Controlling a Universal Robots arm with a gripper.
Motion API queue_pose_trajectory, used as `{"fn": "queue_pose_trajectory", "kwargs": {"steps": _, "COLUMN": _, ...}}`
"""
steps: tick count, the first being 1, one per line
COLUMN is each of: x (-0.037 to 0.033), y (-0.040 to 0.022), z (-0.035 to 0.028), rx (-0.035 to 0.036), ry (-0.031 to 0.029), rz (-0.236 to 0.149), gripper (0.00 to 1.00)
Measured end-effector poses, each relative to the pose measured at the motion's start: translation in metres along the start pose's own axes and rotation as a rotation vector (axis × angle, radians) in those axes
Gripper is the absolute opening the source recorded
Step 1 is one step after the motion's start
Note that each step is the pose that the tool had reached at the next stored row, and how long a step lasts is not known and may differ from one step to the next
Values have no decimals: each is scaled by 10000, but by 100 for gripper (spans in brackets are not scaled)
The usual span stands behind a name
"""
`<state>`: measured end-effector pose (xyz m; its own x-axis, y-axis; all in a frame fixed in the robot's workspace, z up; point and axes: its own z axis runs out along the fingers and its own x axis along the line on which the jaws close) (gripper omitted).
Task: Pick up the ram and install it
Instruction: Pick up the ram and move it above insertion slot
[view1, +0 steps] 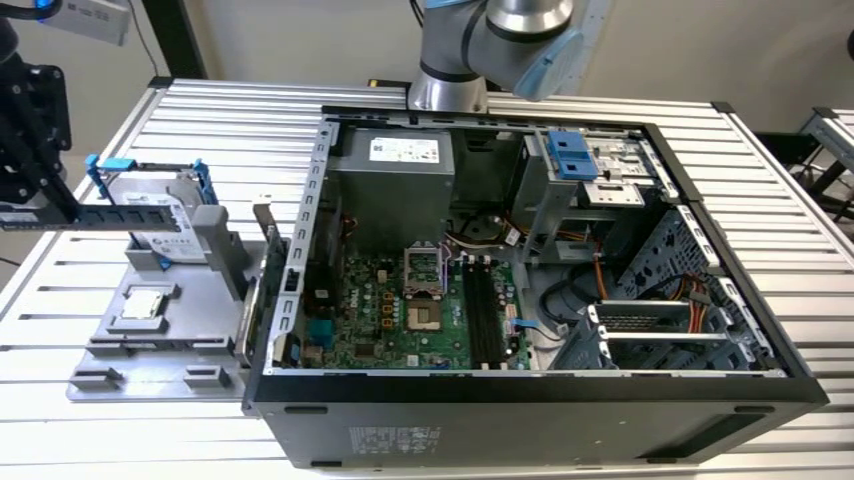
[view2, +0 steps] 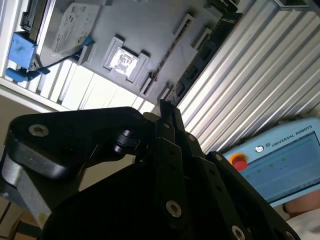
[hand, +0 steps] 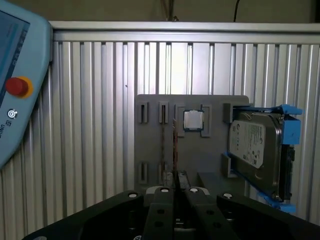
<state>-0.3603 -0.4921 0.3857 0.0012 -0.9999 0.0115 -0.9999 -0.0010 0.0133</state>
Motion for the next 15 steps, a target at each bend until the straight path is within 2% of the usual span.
{"fn": "queue_pose_trajectory", "kwargs": {"steps": 4, "x": -1, "y": -43, "z": -1, "rx": 0, "ry": 1, "rz": 2, "gripper": 0}}
{"fn": "queue_pose_trajectory", "kwargs": {"steps": 15, "x": 0, "y": -266, "z": -4, "rx": -1, "ry": 1, "rz": 1, "gripper": 0}}
